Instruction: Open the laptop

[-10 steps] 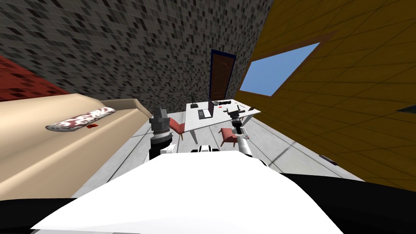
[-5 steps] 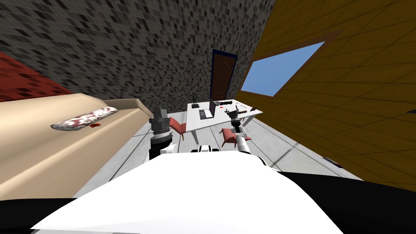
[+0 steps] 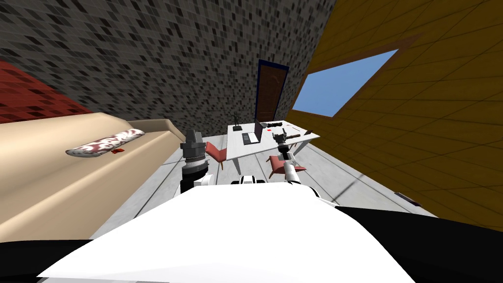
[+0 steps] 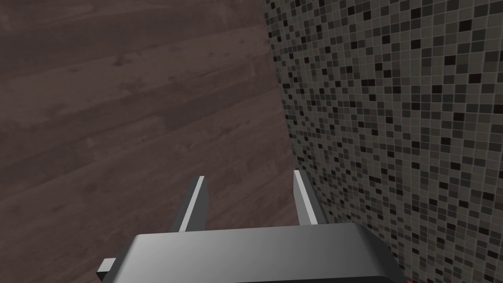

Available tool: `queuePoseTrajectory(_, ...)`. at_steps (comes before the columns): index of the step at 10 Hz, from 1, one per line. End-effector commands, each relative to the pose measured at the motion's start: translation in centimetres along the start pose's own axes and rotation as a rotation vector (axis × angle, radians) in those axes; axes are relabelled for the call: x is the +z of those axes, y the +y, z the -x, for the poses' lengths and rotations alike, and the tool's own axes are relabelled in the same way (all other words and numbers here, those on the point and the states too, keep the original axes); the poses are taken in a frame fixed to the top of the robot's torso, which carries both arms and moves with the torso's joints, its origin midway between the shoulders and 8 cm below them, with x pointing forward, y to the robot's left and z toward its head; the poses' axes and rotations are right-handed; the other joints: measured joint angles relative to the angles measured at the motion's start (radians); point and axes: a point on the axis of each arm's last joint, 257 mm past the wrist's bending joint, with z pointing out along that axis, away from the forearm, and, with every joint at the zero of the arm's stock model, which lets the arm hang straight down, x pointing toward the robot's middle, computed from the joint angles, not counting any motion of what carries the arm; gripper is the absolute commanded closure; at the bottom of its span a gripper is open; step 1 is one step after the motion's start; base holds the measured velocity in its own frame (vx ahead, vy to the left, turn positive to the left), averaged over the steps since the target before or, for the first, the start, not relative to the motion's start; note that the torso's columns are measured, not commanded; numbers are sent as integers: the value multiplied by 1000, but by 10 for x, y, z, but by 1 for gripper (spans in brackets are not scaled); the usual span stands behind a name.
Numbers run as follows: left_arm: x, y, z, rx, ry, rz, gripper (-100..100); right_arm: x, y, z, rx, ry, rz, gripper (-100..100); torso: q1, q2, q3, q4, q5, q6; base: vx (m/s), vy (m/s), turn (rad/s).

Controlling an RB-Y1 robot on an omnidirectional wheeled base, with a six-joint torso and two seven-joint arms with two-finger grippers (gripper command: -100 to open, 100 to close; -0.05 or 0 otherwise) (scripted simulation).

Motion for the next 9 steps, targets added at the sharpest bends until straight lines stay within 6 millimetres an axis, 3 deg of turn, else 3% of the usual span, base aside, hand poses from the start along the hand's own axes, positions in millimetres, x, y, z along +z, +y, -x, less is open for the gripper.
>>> queuePoseTrajectory(1,0,0,0,0,0,0,0,3,22,-10,-54,42,29,-100,1,0,0,0,0,0,42,41,25)
queuePoseTrajectory(5,0,0,0,0,0,0,0,3,45,-13,-101,75,58,-100,1,0,0,0,0,0,36,38,14)
queuePoseTrajectory(9,0,0,0,0,0,0,0,1,98,-1,-93,122,104,-100,1,-1,0,0,0,0,54,34,6)
